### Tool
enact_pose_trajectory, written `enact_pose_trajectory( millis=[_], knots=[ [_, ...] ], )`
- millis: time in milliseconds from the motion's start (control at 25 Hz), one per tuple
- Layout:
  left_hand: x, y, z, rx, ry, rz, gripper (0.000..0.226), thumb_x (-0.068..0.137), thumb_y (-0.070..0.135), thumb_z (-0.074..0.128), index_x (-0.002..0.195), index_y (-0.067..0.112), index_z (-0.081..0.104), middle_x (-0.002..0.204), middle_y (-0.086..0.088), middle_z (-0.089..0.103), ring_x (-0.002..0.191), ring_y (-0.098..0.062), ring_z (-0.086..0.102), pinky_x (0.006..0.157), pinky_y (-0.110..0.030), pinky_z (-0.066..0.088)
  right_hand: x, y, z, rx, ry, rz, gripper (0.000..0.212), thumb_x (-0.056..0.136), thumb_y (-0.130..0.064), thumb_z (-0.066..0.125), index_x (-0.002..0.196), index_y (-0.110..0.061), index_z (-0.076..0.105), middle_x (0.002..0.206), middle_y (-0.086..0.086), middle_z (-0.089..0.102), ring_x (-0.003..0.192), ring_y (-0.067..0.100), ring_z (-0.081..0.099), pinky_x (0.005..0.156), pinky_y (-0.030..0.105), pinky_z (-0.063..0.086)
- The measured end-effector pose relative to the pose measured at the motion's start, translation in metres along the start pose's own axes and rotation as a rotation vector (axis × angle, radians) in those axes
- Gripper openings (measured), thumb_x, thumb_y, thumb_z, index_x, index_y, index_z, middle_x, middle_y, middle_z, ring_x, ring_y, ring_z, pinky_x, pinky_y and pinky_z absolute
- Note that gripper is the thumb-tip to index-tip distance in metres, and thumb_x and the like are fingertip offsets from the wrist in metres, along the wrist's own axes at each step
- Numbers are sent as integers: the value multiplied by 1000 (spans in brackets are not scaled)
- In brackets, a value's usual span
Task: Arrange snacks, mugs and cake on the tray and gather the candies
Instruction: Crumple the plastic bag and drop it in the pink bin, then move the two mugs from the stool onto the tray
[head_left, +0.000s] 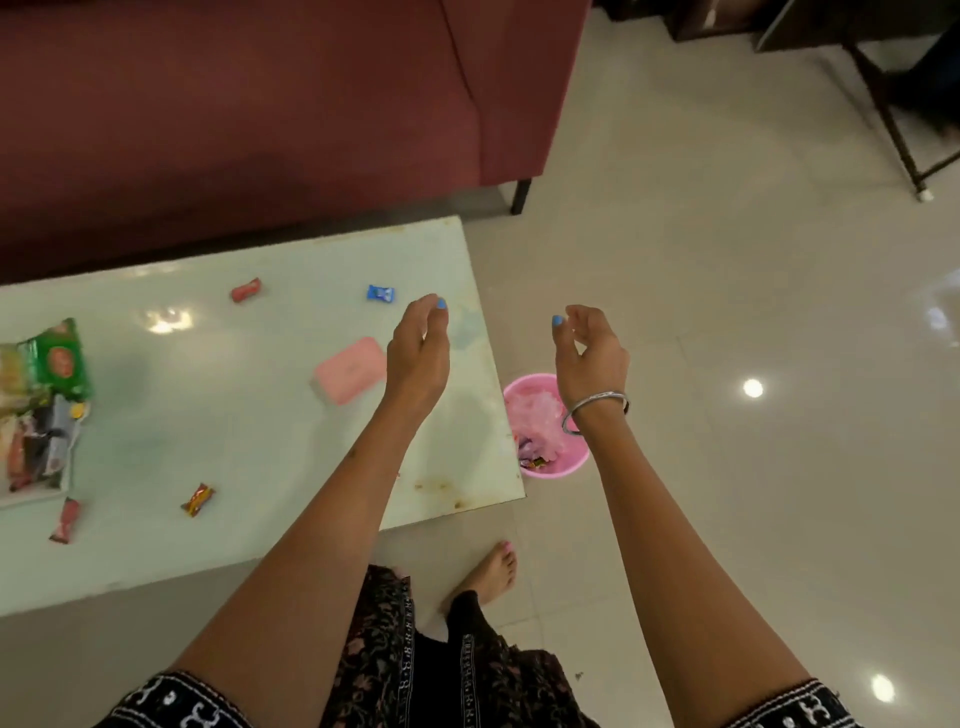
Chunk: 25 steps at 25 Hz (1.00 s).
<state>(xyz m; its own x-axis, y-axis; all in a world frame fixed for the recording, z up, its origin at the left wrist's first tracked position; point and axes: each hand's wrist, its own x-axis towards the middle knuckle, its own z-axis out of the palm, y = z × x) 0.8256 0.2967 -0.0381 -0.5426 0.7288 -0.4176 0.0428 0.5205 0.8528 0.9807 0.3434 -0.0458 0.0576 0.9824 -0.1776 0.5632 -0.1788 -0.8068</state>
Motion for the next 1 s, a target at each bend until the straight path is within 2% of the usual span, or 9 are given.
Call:
enact_pose_trajectory(
  millis=[120,240,400,560,720,800,840,960,1000],
  knots=[
    [-12,-7,-50,-57,108,-4,38,96,34,36,132,23,43,137,3,47,114,-12,45,90,-24,31,-21,-32,19,-8,-49,-66,33,93,-31,50,118,-10,55,118,9,65,110,22,60,88,27,44],
    [-24,-28,-108,-131,197,-34,38,96,36,38,132,25,41,134,-1,52,118,-17,47,91,-26,33,-49,-57,47,-24,-100,-133,33,93,-31,50,117,-9,56,116,10,66,108,23,61,86,25,42],
    [-50,-59,-183,-178,295,-25,36,97,32,37,130,23,42,124,-1,57,114,-18,50,90,-27,35,-96,-90,89,-11,-147,-212,31,93,-30,50,115,-9,57,115,8,66,109,21,60,87,26,42],
    [-77,-86,-261,-174,408,-4,36,97,32,36,130,21,43,128,-5,55,107,-17,49,91,-27,36,-150,-124,133,6,-200,-272,31,93,-29,49,115,-9,57,116,7,66,111,20,59,89,29,43],
    [-107,-116,-349,-200,493,33,38,98,28,34,134,17,43,139,-2,46,119,-8,41,92,-13,31,-212,-159,180,11,-238,-337,31,93,-30,50,115,-10,57,117,8,65,112,20,58,90,28,42],
    [-125,-133,-392,-203,542,38,38,99,28,33,133,16,44,140,-4,47,124,-13,43,98,-19,36,-244,-175,203,27,-253,-363,31,93,-31,50,115,-10,57,116,8,65,112,20,58,88,26,41],
    [-133,-141,-411,-202,556,38,37,99,27,33,132,16,45,136,-4,50,123,-18,46,97,-20,39,-260,-184,215,34,-261,-375,31,93,-31,50,115,-11,57,116,8,65,112,20,58,89,26,41],
    [-155,-163,-460,-195,569,43,37,99,28,32,133,17,43,129,-2,51,112,-12,46,69,4,33,-303,-208,248,36,-297,-437,32,93,-32,49,116,-10,57,120,6,64,114,20,57,92,27,40],
    [-162,-170,-475,-201,578,38,38,99,30,32,134,19,42,134,-2,49,112,-9,44,73,4,31,-317,-217,260,36,-321,-458,32,93,-31,49,116,-10,57,121,6,64,115,19,57,91,25,39]
  ],
)
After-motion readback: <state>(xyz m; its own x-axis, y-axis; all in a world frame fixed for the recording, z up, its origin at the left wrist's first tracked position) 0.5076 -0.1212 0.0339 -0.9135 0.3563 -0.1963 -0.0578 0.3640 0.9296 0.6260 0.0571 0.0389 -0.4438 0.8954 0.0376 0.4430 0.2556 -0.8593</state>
